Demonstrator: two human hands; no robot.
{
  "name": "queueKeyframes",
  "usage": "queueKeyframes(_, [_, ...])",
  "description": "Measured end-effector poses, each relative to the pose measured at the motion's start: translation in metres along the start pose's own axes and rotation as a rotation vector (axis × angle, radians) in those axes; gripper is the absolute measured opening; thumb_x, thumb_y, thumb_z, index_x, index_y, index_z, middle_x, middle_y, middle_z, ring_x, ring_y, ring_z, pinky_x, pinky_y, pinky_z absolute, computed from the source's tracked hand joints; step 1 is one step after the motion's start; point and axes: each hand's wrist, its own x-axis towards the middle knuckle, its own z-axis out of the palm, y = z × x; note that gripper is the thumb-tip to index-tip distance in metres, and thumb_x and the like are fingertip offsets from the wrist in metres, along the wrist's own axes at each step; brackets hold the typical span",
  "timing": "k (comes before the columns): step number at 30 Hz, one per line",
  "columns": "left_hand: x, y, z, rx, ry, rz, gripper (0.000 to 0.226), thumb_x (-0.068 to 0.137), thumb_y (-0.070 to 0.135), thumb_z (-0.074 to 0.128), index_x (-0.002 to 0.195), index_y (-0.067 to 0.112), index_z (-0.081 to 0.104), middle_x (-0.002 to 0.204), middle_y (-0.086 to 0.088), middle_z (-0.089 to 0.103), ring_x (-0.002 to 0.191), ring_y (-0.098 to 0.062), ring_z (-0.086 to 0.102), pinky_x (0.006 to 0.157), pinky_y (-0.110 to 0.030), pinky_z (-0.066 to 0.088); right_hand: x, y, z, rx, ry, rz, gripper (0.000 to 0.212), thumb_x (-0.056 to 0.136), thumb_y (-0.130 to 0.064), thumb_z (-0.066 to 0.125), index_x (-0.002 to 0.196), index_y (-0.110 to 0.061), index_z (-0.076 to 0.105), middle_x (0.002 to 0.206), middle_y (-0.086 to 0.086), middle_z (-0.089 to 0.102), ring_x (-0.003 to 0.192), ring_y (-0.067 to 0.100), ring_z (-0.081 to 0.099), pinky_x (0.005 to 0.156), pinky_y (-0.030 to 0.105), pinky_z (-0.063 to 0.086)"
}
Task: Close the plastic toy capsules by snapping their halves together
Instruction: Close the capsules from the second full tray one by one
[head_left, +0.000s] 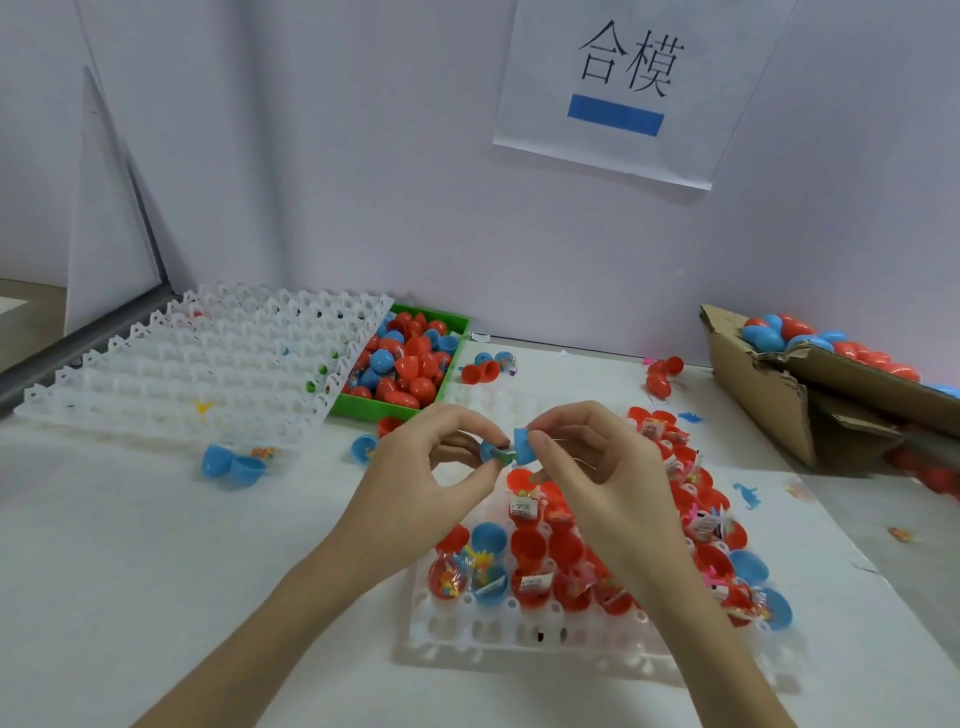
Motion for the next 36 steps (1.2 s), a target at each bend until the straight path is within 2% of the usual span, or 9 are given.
queueKeyframes(4, [-0.001,0.000,0.000,0.012,-0.005,0.027,0.022,0.091,0.004,0.076,0.105,0.020,0.074,0.103,0.011,0.071,0.100,-0.010,0.070,0.091,-0.025,0.059,-0.004,-0.004,0.009,-0.010,0.004,-0.039,0.017,0.089,-0.034,0.071,0.106,-0.032,0.069,0.098,-0.021,0.073,0.095,0.004,0.072,0.075,0.017,0.059])
queueKeyframes(8, [0.000,0.001,-0.001,0.010,0.000,0.048,0.017,0.094,0.009,0.073,0.109,0.018,0.075,0.104,0.007,0.074,0.101,-0.012,0.070,0.091,-0.025,0.059,-0.005,-0.003,0.008,-0.019,0.017,-0.049,0.013,0.094,-0.021,0.071,0.104,-0.029,0.073,0.097,-0.017,0.074,0.095,0.009,0.072,0.077,0.021,0.060])
queueKeyframes(11, [0.000,0.002,-0.001,-0.008,0.030,0.069,0.015,0.095,0.011,0.072,0.108,0.016,0.077,0.102,0.007,0.075,0.101,-0.014,0.071,0.089,-0.024,0.059,-0.005,-0.004,0.007,0.047,0.039,-0.033,0.015,0.097,-0.016,0.068,0.104,-0.027,0.074,0.096,-0.018,0.075,0.094,0.009,0.073,0.077,0.018,0.059])
queueKeyframes(17, [0.000,0.002,-0.003,-0.008,0.111,0.047,0.011,0.089,0.012,0.080,0.100,0.014,0.083,0.093,0.008,0.077,0.091,-0.012,0.074,0.081,-0.024,0.061,-0.010,-0.005,0.016,0.069,0.051,-0.001,0.014,0.092,-0.022,0.073,0.105,-0.026,0.075,0.097,-0.017,0.075,0.096,0.007,0.072,0.080,0.019,0.059])
queueKeyframes(22, [0.002,0.004,-0.010,-0.085,0.082,-0.012,0.016,0.087,0.014,0.082,0.103,0.016,0.083,0.094,0.009,0.080,0.092,-0.012,0.076,0.084,-0.026,0.062,-0.013,-0.007,0.023,0.000,0.081,-0.012,0.020,0.087,-0.029,0.073,0.108,-0.028,0.074,0.103,-0.015,0.074,0.099,0.005,0.071,0.083,0.019,0.059])
queueKeyframes(25, [0.000,0.008,-0.006,-0.055,0.063,0.052,0.018,0.094,0.011,0.074,0.109,0.017,0.081,0.100,0.011,0.079,0.099,-0.010,0.074,0.086,-0.022,0.060,-0.011,-0.008,0.020,0.014,0.133,-0.023,0.018,0.090,-0.028,0.072,0.107,-0.027,0.073,0.099,-0.018,0.074,0.097,0.003,0.070,0.079,0.015,0.057])
queueKeyframes(29, [-0.002,0.007,-0.001,0.022,0.133,0.122,0.019,0.094,0.013,0.074,0.110,0.017,0.082,0.105,0.010,0.078,0.103,-0.011,0.073,0.086,-0.023,0.060,-0.010,-0.011,0.015,0.068,0.132,-0.002,0.016,0.090,-0.026,0.072,0.106,-0.026,0.074,0.096,-0.021,0.073,0.097,0.003,0.071,0.077,0.011,0.055])
queueKeyframes(33, [0.000,0.010,-0.006,-0.210,0.140,-0.010,0.016,0.084,0.017,0.082,0.100,0.019,0.084,0.096,0.010,0.080,0.098,-0.008,0.075,0.081,-0.017,0.059,-0.012,-0.013,0.016,0.092,0.101,-0.012,0.015,0.093,-0.022,0.071,0.107,-0.024,0.075,0.096,-0.020,0.074,0.098,0.006,0.072,0.078,0.015,0.057])
queueKeyframes(36, [0.001,0.013,-0.008,-0.353,0.072,-0.091,0.023,0.082,0.028,0.078,0.104,0.024,0.083,0.098,0.009,0.081,0.098,-0.009,0.076,0.081,-0.014,0.057,-0.011,-0.016,0.017,0.134,0.122,0.001,0.017,0.090,-0.029,0.069,0.105,-0.026,0.074,0.097,-0.020,0.075,0.098,0.006,0.072,0.078,0.013,0.056])
